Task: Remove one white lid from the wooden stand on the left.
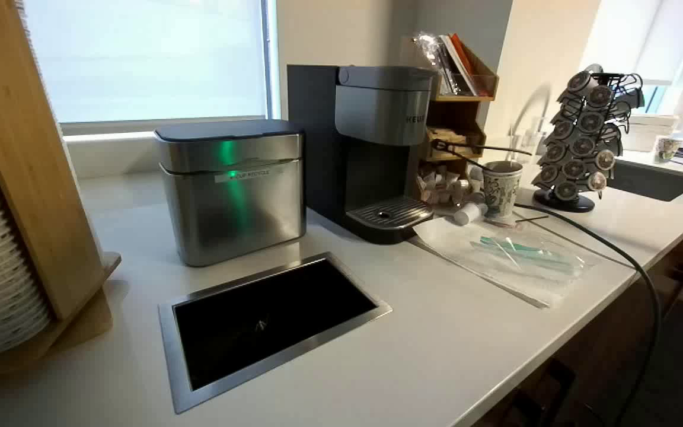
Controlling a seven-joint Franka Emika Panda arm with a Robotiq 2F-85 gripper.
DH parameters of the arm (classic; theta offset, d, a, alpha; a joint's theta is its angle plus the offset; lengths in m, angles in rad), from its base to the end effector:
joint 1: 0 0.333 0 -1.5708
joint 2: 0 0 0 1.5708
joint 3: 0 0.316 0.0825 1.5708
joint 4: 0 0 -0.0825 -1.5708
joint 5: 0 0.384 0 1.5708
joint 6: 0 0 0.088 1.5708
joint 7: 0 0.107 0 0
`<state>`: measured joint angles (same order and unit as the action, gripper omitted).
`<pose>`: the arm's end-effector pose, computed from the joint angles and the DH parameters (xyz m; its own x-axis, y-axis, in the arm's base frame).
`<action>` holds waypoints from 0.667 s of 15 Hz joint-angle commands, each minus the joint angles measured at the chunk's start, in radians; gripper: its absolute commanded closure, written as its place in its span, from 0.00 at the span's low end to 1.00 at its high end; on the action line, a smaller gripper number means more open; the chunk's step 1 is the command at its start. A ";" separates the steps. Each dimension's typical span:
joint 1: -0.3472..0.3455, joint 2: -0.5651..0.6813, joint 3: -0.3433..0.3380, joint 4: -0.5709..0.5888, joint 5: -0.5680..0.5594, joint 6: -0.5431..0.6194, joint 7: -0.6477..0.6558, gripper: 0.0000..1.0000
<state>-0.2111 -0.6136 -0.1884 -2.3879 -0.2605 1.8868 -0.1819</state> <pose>0.3399 -0.1750 0.5416 0.9906 -0.1149 0.0737 -0.1255 -0.9788 0.1621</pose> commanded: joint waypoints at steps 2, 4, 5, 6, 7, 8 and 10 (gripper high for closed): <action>0.009 0.000 -0.007 0.003 -0.004 -0.004 0.004 0.00; 0.009 0.000 -0.006 0.003 -0.004 -0.004 0.004 0.00; 0.020 0.005 0.000 0.011 0.029 0.006 0.031 0.00; 0.043 0.009 0.012 0.025 0.095 0.024 0.081 0.00; 0.066 0.004 0.030 0.033 0.154 0.057 0.126 0.00; 0.089 0.001 0.063 0.050 0.202 0.081 0.170 0.00; 0.135 0.002 0.122 0.089 0.281 0.154 0.236 0.00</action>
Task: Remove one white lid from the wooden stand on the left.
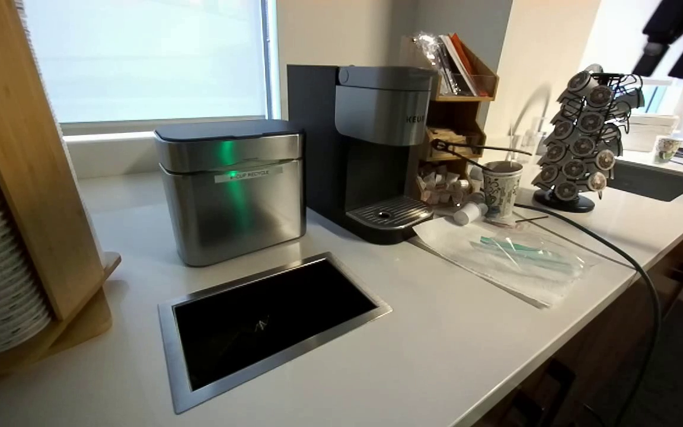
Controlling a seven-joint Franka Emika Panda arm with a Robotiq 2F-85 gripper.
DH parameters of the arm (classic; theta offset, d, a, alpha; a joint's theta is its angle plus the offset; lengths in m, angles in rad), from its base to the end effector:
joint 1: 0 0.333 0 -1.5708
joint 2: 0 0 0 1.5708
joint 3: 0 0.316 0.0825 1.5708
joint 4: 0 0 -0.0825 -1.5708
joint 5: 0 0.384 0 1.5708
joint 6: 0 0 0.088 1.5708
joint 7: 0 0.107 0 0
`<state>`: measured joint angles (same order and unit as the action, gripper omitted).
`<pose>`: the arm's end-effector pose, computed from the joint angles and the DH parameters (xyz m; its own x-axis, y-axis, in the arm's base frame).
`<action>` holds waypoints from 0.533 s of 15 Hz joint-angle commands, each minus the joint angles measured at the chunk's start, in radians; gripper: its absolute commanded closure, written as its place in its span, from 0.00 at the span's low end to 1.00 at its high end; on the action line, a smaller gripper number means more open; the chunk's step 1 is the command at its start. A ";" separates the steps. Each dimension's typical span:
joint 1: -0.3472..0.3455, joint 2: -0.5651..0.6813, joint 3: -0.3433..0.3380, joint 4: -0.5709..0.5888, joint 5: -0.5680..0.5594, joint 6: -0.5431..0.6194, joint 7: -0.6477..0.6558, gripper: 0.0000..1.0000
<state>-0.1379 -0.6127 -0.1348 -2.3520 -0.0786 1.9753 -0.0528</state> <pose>0.3721 -0.1185 0.5699 0.9574 -0.1748 0.2298 -0.1825 -0.9831 0.0122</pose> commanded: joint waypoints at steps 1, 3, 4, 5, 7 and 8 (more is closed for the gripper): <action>0.084 0.017 0.099 0.086 0.132 0.105 0.144 0.00; 0.121 0.033 0.167 0.146 0.175 0.189 0.220 0.00; 0.140 0.062 0.198 0.191 0.183 0.244 0.239 0.00; 0.149 0.082 0.226 0.224 0.185 0.283 0.264 0.00; 0.146 0.040 0.224 0.189 0.150 0.258 0.242 0.00; 0.152 0.051 0.239 0.210 0.149 0.259 0.250 0.00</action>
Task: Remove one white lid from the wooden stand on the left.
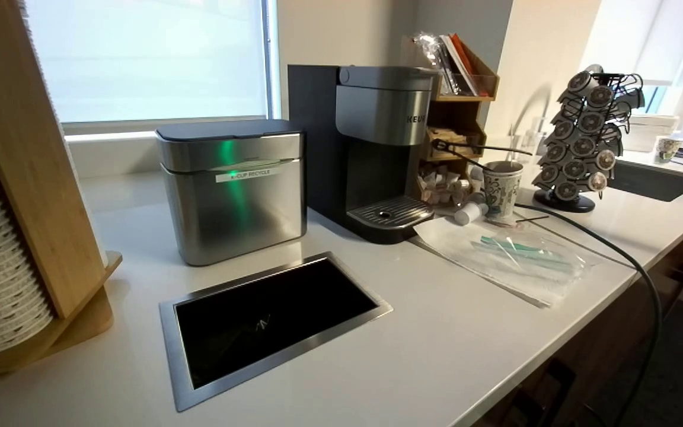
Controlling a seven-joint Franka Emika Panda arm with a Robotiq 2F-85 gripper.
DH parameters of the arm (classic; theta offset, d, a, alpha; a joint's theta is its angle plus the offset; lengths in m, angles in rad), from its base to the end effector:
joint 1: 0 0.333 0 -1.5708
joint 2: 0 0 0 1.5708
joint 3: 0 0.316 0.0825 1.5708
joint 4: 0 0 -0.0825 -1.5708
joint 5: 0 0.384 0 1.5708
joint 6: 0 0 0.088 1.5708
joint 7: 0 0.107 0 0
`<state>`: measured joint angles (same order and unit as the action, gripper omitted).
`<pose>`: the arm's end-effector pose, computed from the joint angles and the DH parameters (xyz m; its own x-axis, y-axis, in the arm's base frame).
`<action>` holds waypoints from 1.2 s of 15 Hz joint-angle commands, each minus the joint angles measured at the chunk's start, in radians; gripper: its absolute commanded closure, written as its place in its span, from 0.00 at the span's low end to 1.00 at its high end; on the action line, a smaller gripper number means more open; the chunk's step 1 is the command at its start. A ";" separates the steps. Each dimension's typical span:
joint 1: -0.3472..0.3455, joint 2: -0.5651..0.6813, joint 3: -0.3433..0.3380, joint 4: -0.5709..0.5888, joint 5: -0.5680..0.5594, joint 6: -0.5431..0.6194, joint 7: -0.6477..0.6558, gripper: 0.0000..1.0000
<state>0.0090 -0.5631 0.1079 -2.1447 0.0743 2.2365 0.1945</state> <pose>0.4175 0.0649 0.6896 0.7960 -0.1249 0.5922 -0.0557 -0.9894 -0.1338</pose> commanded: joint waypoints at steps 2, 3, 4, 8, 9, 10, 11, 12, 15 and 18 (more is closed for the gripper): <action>0.004 0.002 -0.007 -0.001 -0.004 -0.002 0.002 0.00; 0.002 0.002 -0.014 -0.003 -0.003 -0.002 0.000 0.00; 0.000 0.002 -0.021 -0.003 -0.003 -0.002 -0.003 0.00; 0.013 0.142 0.007 0.110 0.031 0.066 0.047 0.00; 0.018 0.193 0.023 0.156 0.029 0.090 0.055 0.00; 0.038 0.239 0.031 0.208 0.041 0.104 0.051 0.00; 0.045 0.287 0.045 0.259 0.036 0.114 0.056 0.00; 0.062 0.338 0.060 0.315 0.031 0.107 0.045 0.00; 0.105 0.490 0.111 0.498 -0.002 0.074 0.045 0.00; 0.126 0.477 0.107 0.468 0.003 0.111 0.041 0.00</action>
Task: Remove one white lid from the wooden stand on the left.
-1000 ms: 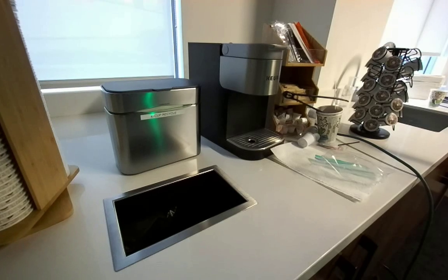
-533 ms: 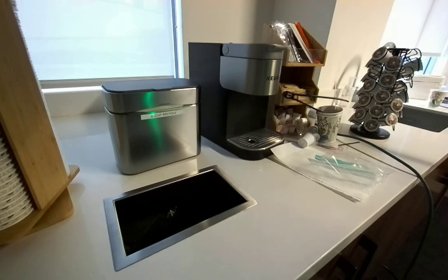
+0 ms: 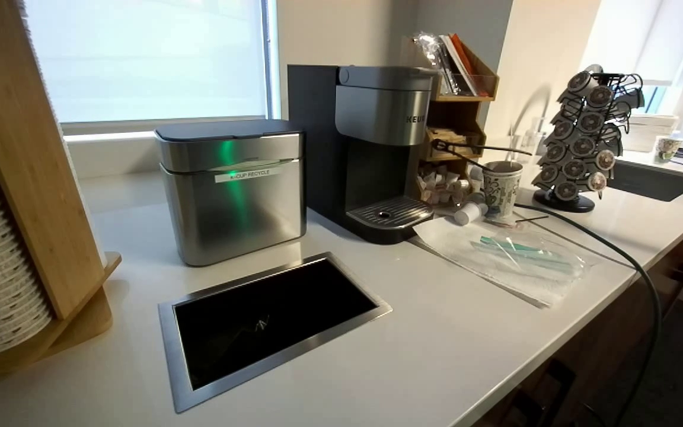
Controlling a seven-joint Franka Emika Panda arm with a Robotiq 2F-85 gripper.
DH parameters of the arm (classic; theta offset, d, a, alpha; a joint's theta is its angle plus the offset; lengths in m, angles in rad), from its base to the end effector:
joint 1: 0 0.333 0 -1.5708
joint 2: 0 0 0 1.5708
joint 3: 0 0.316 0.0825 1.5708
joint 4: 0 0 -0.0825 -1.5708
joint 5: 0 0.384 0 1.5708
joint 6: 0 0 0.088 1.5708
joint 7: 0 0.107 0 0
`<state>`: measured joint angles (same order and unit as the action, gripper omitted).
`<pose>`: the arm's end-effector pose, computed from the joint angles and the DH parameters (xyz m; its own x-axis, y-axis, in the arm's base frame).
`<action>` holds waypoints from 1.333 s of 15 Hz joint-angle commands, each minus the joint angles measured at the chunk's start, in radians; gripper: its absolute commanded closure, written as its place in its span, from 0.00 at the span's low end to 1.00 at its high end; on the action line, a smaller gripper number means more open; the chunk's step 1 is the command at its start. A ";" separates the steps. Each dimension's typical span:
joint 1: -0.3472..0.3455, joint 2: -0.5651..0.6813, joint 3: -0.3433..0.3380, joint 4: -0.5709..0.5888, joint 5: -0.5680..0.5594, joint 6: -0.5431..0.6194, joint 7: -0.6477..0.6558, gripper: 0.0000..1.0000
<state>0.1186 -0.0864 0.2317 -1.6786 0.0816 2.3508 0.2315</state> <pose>0.5410 0.2064 0.7107 0.7577 -0.0129 0.6525 0.1706 -0.9611 -0.2172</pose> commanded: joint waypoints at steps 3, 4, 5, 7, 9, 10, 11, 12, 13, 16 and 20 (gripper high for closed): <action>0.029 0.031 -0.017 0.031 -0.004 -0.003 0.002 0.00; 0.027 0.028 -0.022 0.031 -0.004 -0.003 0.002 0.00; 0.026 0.024 -0.026 0.031 -0.003 -0.003 0.001 0.00; 0.026 0.022 -0.026 0.031 -0.003 -0.003 0.001 0.00; 0.054 0.131 -0.004 0.141 0.037 0.004 -0.024 0.00; 0.068 0.171 0.006 0.184 0.053 0.003 -0.035 0.00; 0.089 0.230 0.020 0.244 0.105 0.006 -0.071 0.00; 0.105 0.279 0.034 0.300 0.123 -0.010 -0.082 0.00; 0.122 0.320 0.050 0.341 0.152 -0.010 -0.095 0.00; 0.144 0.463 0.095 0.494 0.255 -0.025 -0.154 0.00; 0.111 0.618 0.180 0.666 0.395 -0.055 -0.280 0.00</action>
<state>0.2532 0.3941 0.3486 -1.1926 0.3761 2.3527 0.0533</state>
